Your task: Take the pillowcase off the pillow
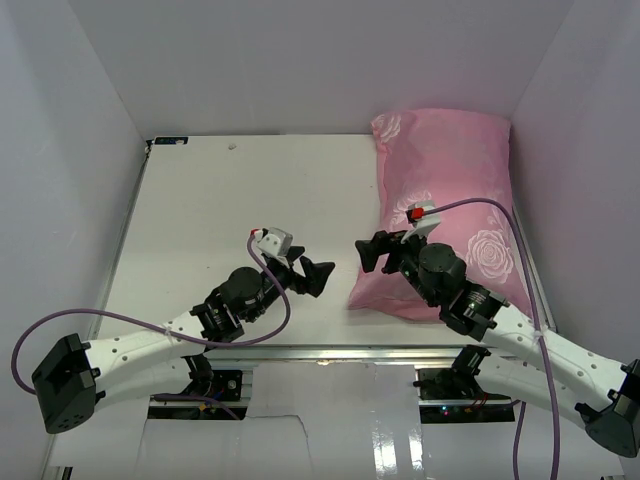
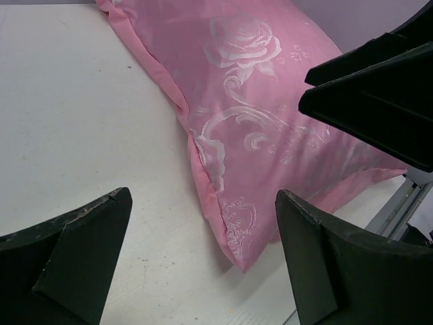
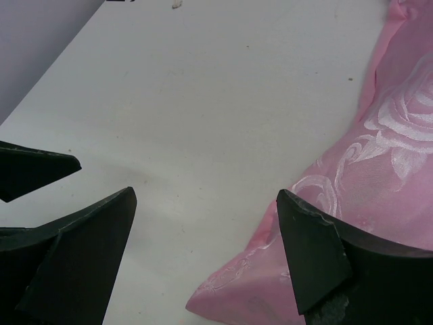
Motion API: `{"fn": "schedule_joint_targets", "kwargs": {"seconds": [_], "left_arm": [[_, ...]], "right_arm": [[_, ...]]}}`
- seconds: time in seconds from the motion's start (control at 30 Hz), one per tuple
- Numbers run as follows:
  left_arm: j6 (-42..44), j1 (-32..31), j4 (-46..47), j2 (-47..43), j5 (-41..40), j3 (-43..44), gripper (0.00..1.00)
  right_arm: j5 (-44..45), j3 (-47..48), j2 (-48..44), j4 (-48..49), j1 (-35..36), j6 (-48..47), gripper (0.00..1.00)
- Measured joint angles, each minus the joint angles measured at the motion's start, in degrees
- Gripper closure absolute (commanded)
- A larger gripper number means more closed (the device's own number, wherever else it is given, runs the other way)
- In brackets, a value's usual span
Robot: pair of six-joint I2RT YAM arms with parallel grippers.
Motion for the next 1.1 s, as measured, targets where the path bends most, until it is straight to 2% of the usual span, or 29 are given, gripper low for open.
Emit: {"fn": "schedule_joint_targets", "kwargs": {"seconds": [0.33,0.43,0.63,0.83,0.97,1.07,1.1], "left_arm": [[0.7,0.0,1.4,1.6,1.0,-0.1,0.02],[1.5,0.0,2.1,4.1,4.1,-0.1,0.02],[2.6,0.0,3.3,15.3,17.1,3.2,0.02],[2.3,0.0,3.1,27.9,22.9,8.8,0.02],[1.5,0.0,3.0,32.8,25.0,12.1,0.02],[0.8,0.0,3.0,34.6,26.3,13.3,0.13],[0.5,0.0,3.0,35.1,26.7,13.6,0.31]], "right_arm": [[2.9,-0.4,-3.6,-0.2,0.0,0.9,0.10],[5.1,-0.4,-5.7,-0.7,0.0,1.7,0.10],[7.0,0.9,-10.3,-6.5,0.0,2.0,0.10],[6.6,2.7,-15.4,-10.2,0.0,1.4,0.10],[5.9,2.7,-19.2,-11.2,0.0,1.5,0.10],[5.3,2.6,-21.0,-11.7,0.0,1.6,0.10],[5.2,2.5,-21.4,-11.9,0.0,1.6,0.10]]}}
